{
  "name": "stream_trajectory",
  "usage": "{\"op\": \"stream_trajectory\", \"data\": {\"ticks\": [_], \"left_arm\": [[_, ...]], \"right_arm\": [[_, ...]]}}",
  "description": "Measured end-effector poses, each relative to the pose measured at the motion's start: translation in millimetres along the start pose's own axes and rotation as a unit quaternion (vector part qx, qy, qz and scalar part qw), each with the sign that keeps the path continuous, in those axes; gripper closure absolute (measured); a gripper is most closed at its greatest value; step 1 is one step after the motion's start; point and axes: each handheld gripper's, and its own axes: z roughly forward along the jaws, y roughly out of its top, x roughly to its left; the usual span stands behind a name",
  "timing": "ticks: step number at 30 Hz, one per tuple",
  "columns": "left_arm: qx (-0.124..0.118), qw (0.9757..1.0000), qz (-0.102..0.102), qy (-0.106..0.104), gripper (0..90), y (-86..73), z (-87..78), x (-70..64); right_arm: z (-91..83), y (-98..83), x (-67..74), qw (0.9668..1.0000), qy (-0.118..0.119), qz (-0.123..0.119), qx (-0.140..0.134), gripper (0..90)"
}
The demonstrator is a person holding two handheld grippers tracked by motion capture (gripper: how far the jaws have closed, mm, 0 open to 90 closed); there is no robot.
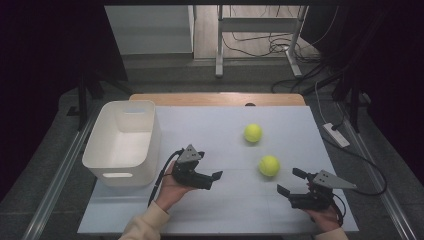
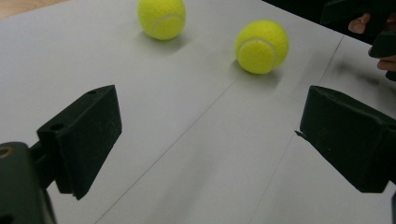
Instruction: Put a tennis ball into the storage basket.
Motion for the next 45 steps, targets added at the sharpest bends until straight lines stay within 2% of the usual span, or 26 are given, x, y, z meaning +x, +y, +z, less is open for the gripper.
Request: {"op": "stream_trajectory", "data": {"ticks": [9, 22, 35, 45], "left_arm": [[-0.004, 1.0, 0.003, 0.0, 6.1, 8.8, 5.5, -1.6], [0.001, 0.9998, 0.012, -0.013, 6.2, 23.0, 19.7, -6.0], [0.007, 0.9996, 0.017, -0.019, 6.1, 29.4, 34.1, -9.2], [0.011, 0.9991, 0.025, -0.032, 5.9, 34.9, 47.4, -11.9]], "right_arm": [[0.7, 0.1, -0.2, 1.0, -0.001, 0.0, 0.001, 9.1], [-0.2, 0.0, 0.0, 1.0, -0.002, 0.0, -0.003, 9.1], [-0.6, 0.4, 0.0, 1.0, -0.002, -0.001, -0.005, 9.2], [-0.9, 0.7, 0.4, 1.0, -0.002, -0.002, -0.007, 9.2]]}}
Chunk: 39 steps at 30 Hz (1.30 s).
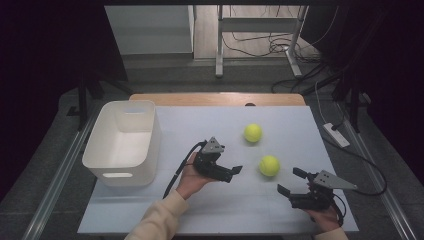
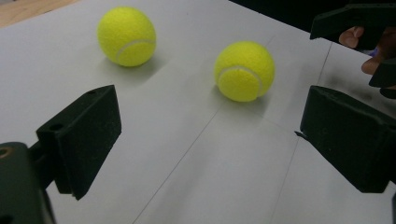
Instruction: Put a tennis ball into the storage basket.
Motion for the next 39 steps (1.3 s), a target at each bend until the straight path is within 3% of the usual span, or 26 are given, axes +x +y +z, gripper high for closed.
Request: {"op": "stream_trajectory", "data": {"ticks": [10, 18, 24, 39], "left_arm": [[0.007, 1.0, 0.002, -0.002, 6.0, 5.0, 12.2, 1.2], [0.005, 0.9999, 0.004, -0.016, 5.9, 8.4, 21.0, 1.1], [0.002, 0.9995, -0.006, -0.03, 6.1, 11.5, 30.4, 1.5], [0.014, 0.9994, 0.011, -0.031, 6.3, 20.1, 50.3, -4.2]], "right_arm": [[0.5, 0.1, 0.9, 1.0, 0.004, 0.0, -0.001, 9.2], [1.4, 0.3, 1.8, 1.0, 0.005, -0.003, 0.0, 9.2], [1.7, 0.4, 1.3, 1.0, 0.002, -0.001, 0.0, 9.2], [0.3, 3.2, 0.6, 0.9999, -0.001, 0.0, -0.012, 9.3]]}}
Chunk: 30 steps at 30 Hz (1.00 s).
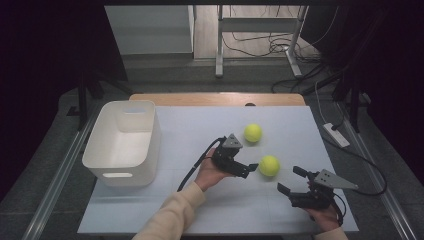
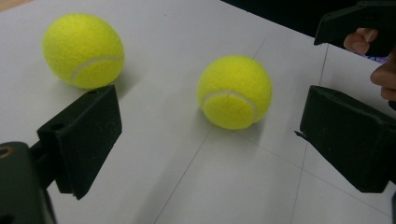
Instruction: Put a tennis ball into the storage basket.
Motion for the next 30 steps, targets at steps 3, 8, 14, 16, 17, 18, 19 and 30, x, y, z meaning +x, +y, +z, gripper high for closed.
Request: {"op": "stream_trajectory", "data": {"ticks": [3, 8, 14, 16, 17, 18, 19, 30], "left_arm": [[0.003, 1.0, 0.002, -0.001, 6.3, 0.4, 3.8, 0.0], [0.004, 1.0, 0.004, -0.002, 6.3, 1.3, 6.8, 0.4], [0.003, 1.0, 0.004, -0.003, 6.3, 2.7, 10.4, 0.6], [0.004, 1.0, 0.006, -0.004, 6.3, 2.8, 12.3, 0.5], [0.005, 1.0, 0.006, -0.005, 6.3, 2.8, 13.3, 0.3], [0.005, 1.0, 0.006, -0.005, 6.3, 2.9, 14.4, 0.2], [0.006, 0.9999, 0.007, -0.008, 6.3, 3.1, 15.7, 0.3], [0.013, 0.9997, 0.014, -0.013, 6.3, 5.8, 27.1, -0.7]], "right_arm": [[0.0, 0.2, 0.2, 1.0, 0.001, 0.0, 0.0, 9.3], [0.5, 0.4, 0.5, 1.0, 0.002, 0.0, -0.001, 9.3], [0.5, 0.4, 0.8, 1.0, 0.002, -0.001, 0.0, 9.3], [0.2, 0.5, 1.0, 1.0, 0.002, -0.001, 0.001, 9.3], [0.2, 0.7, 1.0, 1.0, 0.002, -0.002, 0.001, 9.3], [-0.3, 1.1, 0.7, 1.0, 0.001, -0.004, 0.001, 9.3], [-0.8, 1.5, 0.3, 1.0, 0.0, -0.001, -0.001, 9.3], [-1.3, 1.6, 0.2, 1.0, 0.0, -0.001, -0.002, 9.3]]}}
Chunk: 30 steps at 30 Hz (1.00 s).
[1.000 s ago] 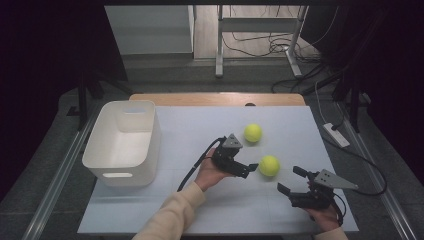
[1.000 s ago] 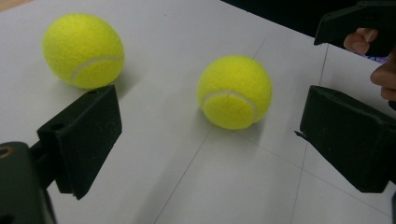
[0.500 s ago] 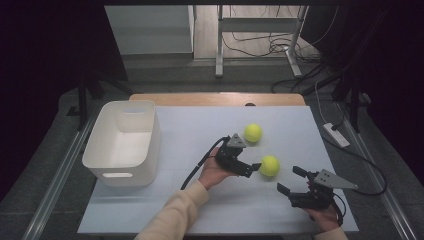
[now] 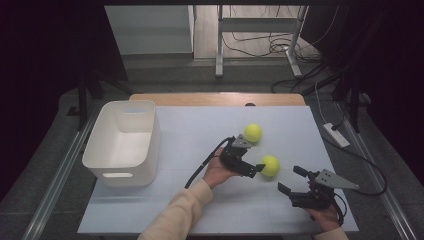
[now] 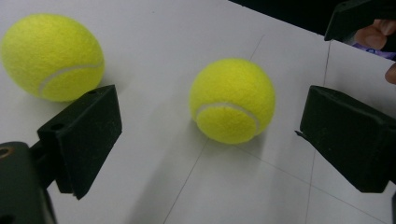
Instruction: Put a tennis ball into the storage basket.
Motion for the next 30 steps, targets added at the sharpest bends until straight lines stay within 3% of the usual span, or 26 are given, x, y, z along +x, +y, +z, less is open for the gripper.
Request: {"op": "stream_trajectory", "data": {"ticks": [30], "left_arm": [[0.032, 0.9994, 0.007, -0.014, 5.7, 5.6, 34.6, -6.3]], "right_arm": [[0.4, -0.4, -1.5, 1.0, 0.001, 0.003, 0.001, 9.3]]}}
